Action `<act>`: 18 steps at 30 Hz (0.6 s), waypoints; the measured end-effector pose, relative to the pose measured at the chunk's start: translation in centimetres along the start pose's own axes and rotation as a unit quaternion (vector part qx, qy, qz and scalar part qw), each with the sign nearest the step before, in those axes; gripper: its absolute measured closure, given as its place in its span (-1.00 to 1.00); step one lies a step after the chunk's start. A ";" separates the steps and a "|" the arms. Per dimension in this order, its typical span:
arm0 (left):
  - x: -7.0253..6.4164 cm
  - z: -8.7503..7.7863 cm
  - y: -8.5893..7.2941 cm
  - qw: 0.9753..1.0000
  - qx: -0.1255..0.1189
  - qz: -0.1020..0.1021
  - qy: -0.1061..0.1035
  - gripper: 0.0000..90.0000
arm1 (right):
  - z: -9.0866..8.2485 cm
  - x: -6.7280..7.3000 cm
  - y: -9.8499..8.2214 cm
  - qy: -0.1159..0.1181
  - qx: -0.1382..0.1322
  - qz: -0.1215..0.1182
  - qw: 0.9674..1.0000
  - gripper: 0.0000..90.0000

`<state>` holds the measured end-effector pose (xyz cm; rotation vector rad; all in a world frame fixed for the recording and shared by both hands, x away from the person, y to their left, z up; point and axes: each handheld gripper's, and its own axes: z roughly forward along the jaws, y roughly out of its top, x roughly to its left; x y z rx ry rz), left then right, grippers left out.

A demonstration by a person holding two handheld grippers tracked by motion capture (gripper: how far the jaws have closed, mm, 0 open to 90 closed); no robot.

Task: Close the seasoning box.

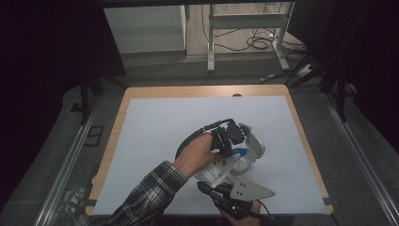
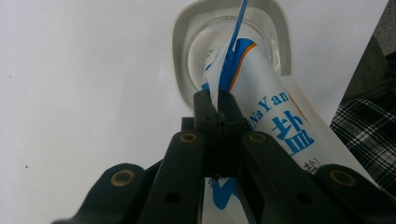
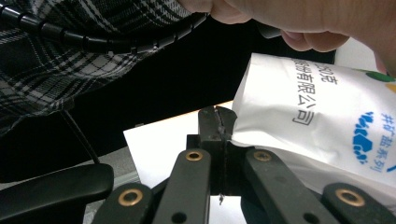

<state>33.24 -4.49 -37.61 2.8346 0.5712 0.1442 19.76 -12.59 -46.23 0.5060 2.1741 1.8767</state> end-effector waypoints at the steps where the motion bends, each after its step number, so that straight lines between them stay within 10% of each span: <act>1: 0.0 0.0 0.0 1.000 0.000 0.000 0.000 1.00 | 0.0 0.0 0.0 0.000 -0.001 0.000 1.000 0.99; 18: 0.0 0.0 0.0 1.000 0.002 -0.001 -0.001 1.00 | -0.1 0.0 0.1 -0.001 -0.003 0.002 1.000 0.99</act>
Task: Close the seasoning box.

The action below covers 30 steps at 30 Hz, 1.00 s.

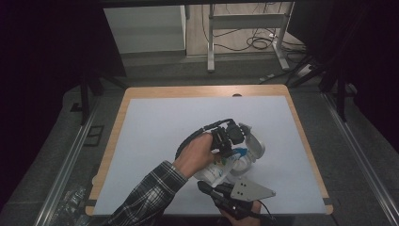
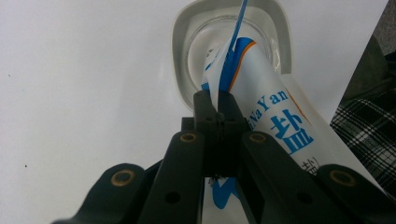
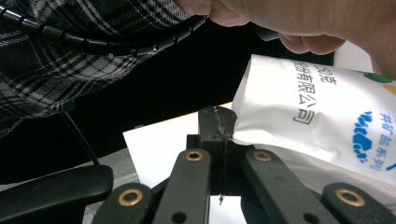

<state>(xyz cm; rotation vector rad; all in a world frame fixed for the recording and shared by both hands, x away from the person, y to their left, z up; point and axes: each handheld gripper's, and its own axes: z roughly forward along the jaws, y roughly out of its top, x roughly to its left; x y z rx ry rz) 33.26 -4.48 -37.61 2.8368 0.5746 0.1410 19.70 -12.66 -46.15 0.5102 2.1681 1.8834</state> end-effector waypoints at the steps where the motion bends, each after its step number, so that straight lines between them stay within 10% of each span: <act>1: 0.0 0.0 0.0 1.000 0.001 0.000 0.000 1.00 | 0.0 0.0 0.0 0.000 0.000 -0.001 1.000 0.99; 30: -0.2 -0.1 0.2 1.000 0.008 0.002 0.005 1.00 | 0.0 0.0 0.0 0.000 -0.003 0.000 1.000 0.99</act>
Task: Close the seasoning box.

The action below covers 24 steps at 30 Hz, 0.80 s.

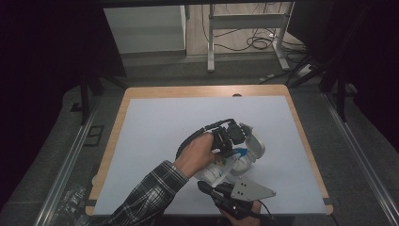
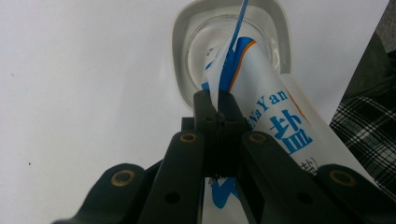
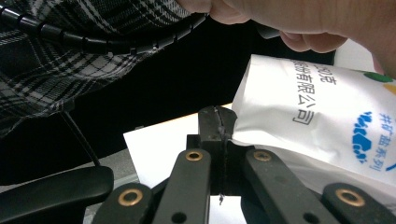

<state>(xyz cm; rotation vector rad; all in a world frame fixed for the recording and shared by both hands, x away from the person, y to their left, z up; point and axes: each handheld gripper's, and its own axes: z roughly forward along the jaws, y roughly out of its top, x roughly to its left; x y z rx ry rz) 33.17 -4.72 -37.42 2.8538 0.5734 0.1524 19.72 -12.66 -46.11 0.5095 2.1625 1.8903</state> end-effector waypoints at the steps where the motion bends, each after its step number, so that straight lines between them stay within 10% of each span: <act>1: 0.0 0.0 0.0 1.000 0.001 0.001 0.001 1.00 | 0.0 0.0 0.0 0.000 0.000 0.001 1.000 0.99; 24: -0.1 -0.1 0.2 1.000 0.008 0.000 0.004 1.00 | -0.1 0.0 0.1 0.000 -0.003 -0.001 1.000 0.99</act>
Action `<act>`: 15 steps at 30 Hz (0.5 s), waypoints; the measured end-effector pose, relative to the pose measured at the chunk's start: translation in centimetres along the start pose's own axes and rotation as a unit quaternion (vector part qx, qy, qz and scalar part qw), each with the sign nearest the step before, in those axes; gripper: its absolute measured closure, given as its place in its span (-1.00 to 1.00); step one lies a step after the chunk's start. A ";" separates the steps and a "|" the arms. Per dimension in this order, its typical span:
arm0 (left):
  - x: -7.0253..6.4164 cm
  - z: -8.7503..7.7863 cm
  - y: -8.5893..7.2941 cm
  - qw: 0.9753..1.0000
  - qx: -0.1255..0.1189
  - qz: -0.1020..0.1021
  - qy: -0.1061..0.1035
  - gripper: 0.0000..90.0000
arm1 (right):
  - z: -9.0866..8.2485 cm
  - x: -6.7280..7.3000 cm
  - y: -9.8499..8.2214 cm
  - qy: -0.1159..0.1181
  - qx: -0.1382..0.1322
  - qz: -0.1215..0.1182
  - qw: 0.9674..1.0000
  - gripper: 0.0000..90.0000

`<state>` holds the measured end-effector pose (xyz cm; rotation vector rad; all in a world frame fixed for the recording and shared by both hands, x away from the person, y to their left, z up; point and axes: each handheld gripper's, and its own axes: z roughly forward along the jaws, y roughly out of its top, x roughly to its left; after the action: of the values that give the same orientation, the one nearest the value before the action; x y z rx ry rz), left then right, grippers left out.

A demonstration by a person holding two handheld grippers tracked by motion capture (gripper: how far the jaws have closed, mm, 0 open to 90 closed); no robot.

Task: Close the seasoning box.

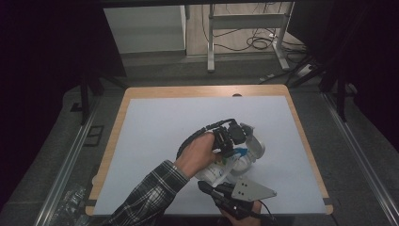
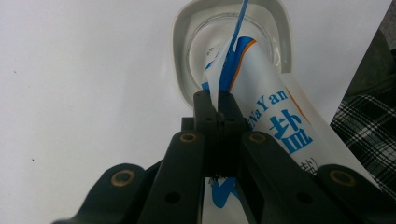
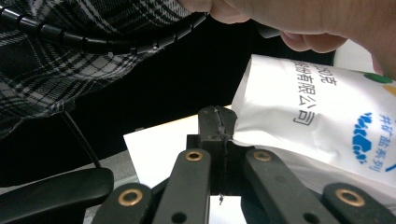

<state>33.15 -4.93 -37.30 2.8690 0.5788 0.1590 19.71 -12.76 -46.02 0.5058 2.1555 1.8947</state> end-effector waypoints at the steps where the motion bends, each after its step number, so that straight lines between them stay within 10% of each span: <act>1: 0.0 0.0 0.0 1.000 0.000 0.000 0.000 1.00 | 0.0 0.0 0.0 0.000 0.000 0.000 1.000 0.99; 15: -0.1 -0.1 0.1 1.000 0.004 0.001 0.002 1.00 | 0.0 0.0 0.0 0.001 0.000 0.000 1.000 0.99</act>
<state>33.13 -5.03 -37.23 2.8785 0.5782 0.1620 19.69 -12.77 -45.99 0.5047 2.1562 1.8957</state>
